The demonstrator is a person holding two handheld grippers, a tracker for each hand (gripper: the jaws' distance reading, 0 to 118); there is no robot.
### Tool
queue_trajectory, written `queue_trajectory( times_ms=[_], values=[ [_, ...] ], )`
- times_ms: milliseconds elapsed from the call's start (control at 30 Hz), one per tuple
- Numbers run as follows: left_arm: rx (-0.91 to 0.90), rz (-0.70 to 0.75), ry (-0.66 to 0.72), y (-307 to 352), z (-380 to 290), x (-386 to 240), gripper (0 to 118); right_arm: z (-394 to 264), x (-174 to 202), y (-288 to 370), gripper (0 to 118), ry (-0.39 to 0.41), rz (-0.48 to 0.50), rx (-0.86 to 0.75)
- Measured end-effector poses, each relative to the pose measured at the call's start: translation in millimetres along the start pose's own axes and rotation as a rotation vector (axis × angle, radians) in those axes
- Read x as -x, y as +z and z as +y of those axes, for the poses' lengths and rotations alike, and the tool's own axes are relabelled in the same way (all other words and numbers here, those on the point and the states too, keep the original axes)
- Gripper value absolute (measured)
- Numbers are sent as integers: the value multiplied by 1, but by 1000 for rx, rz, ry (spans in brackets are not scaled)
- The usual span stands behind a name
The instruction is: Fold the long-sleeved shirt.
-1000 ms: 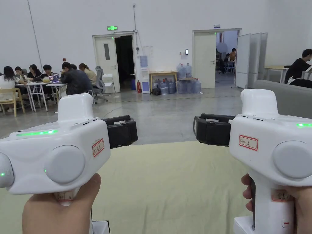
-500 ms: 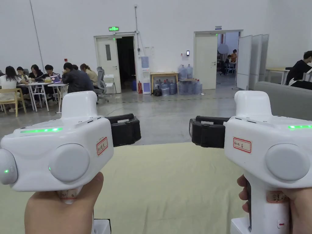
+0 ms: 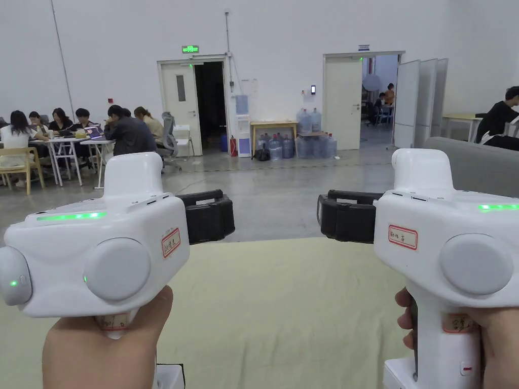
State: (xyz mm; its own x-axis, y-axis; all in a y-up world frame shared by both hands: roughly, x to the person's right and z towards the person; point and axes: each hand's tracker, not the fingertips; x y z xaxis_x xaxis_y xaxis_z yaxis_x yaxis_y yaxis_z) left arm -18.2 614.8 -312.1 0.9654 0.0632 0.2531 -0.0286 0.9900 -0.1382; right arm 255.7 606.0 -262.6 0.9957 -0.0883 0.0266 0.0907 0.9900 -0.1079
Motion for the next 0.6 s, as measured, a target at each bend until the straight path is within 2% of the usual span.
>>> queue_trajectory(
  times_ms=[233, 367, 600],
  values=[
    [-3, -3, 0, 0, 1, 0, 118, 0, 2, 3, 118, 19, 7, -9],
    [-3, -4, 3, 0, 0, 0, 118, 1, 1, 3, 118, -7, 31, 2],
    [3, 0, 1, -1, -1, 1, 118, 0, -1, 0, 118, -12, 7, 12]
  ],
)
